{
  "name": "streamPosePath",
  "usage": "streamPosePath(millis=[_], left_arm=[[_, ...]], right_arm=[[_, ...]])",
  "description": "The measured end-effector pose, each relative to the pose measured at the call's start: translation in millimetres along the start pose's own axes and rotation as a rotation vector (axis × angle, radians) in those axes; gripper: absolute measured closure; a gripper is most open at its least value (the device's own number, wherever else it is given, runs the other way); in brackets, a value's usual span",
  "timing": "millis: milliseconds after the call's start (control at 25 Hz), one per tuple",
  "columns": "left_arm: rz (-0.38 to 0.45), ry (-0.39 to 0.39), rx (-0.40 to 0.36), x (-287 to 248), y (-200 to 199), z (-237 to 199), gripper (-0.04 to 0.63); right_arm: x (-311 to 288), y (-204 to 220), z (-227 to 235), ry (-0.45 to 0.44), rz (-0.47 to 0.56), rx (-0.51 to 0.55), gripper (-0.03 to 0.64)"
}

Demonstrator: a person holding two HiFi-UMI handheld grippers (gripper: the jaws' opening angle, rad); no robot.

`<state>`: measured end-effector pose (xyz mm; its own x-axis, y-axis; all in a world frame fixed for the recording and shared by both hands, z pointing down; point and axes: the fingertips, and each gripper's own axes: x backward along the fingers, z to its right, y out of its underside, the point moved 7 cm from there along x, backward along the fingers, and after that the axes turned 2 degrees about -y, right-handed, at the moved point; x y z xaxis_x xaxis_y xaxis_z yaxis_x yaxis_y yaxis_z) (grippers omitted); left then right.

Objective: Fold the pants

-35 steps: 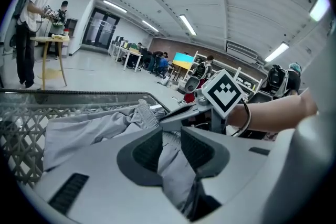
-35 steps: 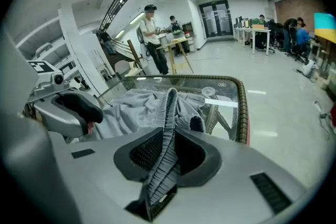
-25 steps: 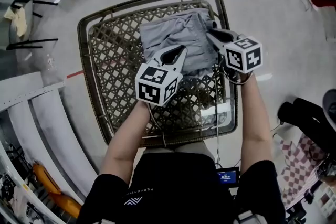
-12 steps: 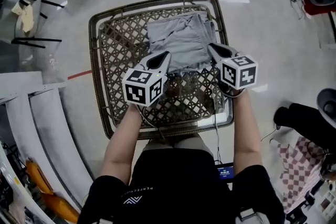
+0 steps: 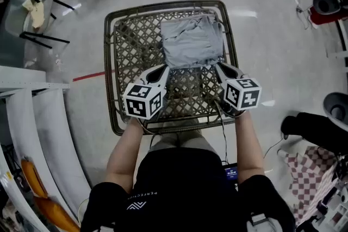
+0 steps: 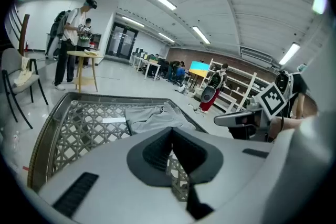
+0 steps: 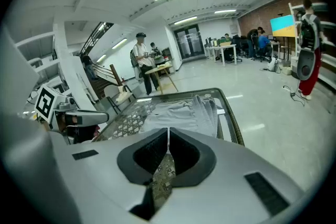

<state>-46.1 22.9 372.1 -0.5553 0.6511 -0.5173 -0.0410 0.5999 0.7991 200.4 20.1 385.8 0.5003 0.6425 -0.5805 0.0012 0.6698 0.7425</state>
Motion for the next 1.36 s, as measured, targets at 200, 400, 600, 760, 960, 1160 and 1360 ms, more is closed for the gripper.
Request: streamPosePath(millis=[200, 400, 600, 760, 960, 1160, 1360], left_arm=[[0.001, -0.018, 0.037, 32.9, 18.7, 4.2, 0.586], [-0.010, -0.029, 0.050, 55.0, 33.4, 9.5, 0.586], [-0.009, -0.022, 0.071, 67.4, 40.8, 16.6, 0.586], [-0.034, -0.001, 0.067, 74.5, 49.4, 19.3, 0.586], [-0.067, 0.007, 0.062, 80.7, 57.6, 18.3, 0.586], [-0.086, 0.006, 0.057, 82.6, 57.0, 16.4, 0.586], [-0.101, 0.008, 0.044, 84.3, 57.0, 16.7, 0.586]], right_arm=[[21.0, 27.8, -25.0, 0.034, -0.024, -0.020, 0.577], [31.5, 49.5, -44.2, 0.068, -0.035, -0.030, 0.581], [37.8, 58.5, -62.7, 0.075, -0.029, -0.042, 0.581], [39.9, 64.4, -76.0, 0.062, -0.031, -0.029, 0.581], [43.4, 72.5, -80.9, 0.059, -0.034, -0.046, 0.581], [45.0, 71.5, -81.2, 0.068, -0.026, -0.061, 0.581], [43.8, 71.3, -85.2, 0.071, -0.024, -0.061, 0.581]])
